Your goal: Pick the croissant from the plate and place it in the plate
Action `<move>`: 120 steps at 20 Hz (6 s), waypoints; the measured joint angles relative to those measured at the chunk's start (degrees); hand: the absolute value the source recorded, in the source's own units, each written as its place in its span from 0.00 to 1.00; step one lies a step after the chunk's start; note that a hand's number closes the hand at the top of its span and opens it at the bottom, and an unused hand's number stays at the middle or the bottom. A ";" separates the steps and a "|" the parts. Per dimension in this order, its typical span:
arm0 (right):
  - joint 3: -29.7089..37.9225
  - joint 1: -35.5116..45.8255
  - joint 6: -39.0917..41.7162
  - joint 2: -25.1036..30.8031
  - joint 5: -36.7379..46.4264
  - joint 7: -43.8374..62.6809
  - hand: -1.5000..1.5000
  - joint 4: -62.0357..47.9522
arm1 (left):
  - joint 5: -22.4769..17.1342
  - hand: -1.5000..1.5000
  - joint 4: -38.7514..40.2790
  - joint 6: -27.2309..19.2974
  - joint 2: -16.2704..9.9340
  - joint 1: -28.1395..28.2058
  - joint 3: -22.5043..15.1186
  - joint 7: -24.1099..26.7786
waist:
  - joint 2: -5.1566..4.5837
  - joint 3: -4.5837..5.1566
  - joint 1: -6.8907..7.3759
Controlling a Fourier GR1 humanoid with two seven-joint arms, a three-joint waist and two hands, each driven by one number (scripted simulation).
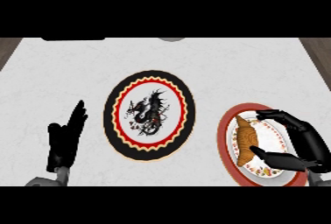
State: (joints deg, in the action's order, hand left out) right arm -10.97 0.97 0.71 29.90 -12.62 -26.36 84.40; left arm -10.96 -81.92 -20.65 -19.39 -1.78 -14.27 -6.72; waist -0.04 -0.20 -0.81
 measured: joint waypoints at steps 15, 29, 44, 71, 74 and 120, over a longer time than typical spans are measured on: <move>-4.96 5.61 4.85 16.02 23.14 9.95 0.00 2.95 | 0.69 0.50 0.28 1.28 0.78 -1.32 0.83 -2.48 | 0.11 0.28 0.94; -10.16 12.73 22.52 12.33 31.19 28.52 0.00 3.84 | 3.66 0.50 0.38 2.10 3.09 -1.83 2.32 -3.68 | 0.04 0.22 1.07; -4.89 11.29 29.09 1.79 44.35 25.33 0.00 -0.03 | 8.39 0.50 -2.12 5.55 6.73 -0.95 6.16 -6.49 | 0.06 0.20 0.93; -1.83 15.48 14.66 -17.07 66.05 27.32 1.00 -4.33 | 11.71 0.50 -2.60 11.16 9.65 0.12 11.03 -6.22 | 0.26 0.32 1.70; -5.68 18.47 10.58 -23.66 68.68 37.56 1.00 -3.73 | 12.01 0.50 -2.48 11.58 9.93 -0.85 10.12 -6.55 | 0.21 0.39 3.51; -26.30 49.15 -19.17 -29.53 49.51 87.42 0.00 -31.21 | 14.19 0.50 -0.20 10.71 11.85 -2.72 9.52 -5.51 | -0.48 0.20 3.79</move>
State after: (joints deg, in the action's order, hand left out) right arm -37.27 50.11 -18.46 0.38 36.89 61.06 53.19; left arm 3.23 -82.12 -9.94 -7.53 -4.50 -4.75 -12.23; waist -0.52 0.00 2.97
